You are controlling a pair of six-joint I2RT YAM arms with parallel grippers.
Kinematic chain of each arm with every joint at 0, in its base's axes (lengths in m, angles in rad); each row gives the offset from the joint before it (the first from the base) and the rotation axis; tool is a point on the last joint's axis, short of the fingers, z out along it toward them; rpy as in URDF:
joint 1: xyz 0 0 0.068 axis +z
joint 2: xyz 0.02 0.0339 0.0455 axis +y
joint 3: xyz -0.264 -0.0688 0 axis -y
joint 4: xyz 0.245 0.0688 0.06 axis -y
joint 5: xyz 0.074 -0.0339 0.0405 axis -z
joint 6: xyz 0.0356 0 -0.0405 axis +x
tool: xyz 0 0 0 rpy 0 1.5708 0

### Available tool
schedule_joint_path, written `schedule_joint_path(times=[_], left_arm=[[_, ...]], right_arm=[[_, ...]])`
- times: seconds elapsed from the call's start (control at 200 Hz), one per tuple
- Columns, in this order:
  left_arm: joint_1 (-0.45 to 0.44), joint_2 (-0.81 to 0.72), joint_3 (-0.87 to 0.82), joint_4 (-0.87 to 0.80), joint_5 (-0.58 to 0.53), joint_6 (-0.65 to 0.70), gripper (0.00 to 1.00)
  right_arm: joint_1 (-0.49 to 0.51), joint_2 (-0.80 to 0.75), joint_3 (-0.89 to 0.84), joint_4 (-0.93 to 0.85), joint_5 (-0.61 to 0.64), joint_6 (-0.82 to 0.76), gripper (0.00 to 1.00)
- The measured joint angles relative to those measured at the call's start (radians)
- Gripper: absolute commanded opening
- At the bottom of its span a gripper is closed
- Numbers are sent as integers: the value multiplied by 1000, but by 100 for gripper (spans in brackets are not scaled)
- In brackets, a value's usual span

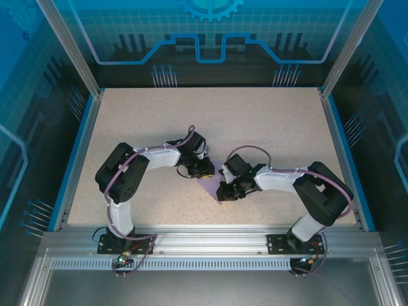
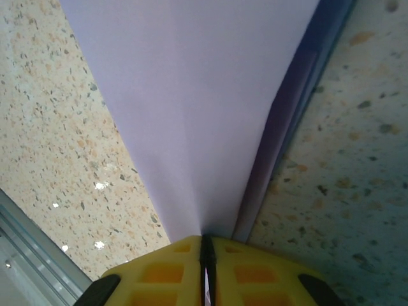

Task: Fold a paper plane with a square sheet of paper (fold left side to right side)
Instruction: Fourth fold the wing at the center of the table.

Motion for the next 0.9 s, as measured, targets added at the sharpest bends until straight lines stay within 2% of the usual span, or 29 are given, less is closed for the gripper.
schedule_joint_path(times=[0.145,0.37,0.59,0.9], left_arm=[[0,-70,-16,-4,-6,0,23],[-16,-168,-80,19,22,8,18],[-63,-162,-183,116,110,-3,16],[-72,-114,-188,193,153,-4,15]], right_arm=[[0,1,0,0,-2,0,11],[0,8,2,1,-6,2,8],[0,14,7,0,-13,4,5],[0,29,18,0,-29,3,5]])
